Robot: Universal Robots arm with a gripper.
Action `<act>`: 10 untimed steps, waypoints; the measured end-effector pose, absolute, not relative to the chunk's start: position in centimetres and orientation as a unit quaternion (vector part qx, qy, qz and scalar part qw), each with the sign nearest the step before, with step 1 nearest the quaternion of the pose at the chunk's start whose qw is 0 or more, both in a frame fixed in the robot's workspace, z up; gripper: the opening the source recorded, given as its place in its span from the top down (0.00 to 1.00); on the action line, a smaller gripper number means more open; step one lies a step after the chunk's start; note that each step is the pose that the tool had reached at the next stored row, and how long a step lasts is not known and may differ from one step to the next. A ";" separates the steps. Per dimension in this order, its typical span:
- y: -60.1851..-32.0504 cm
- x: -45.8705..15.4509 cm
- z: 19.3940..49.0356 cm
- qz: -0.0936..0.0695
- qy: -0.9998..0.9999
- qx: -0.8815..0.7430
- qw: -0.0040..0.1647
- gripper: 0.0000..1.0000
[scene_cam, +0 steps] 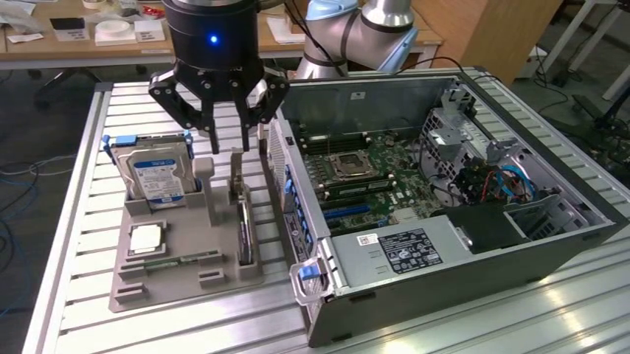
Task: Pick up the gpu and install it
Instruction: 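Pick up the gpu and move the gpu toward the slot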
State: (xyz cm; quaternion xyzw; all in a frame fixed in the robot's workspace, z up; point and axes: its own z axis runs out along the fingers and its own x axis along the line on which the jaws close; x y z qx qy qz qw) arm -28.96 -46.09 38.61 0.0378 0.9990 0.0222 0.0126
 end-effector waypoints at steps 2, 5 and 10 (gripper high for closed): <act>-46.1 -29.0 38.3 0.022 0.999 0.038 0.013 0.58; -46.1 -29.0 38.2 0.022 0.999 0.038 0.012 0.58; -46.1 -29.0 38.1 0.022 0.999 0.038 0.013 0.58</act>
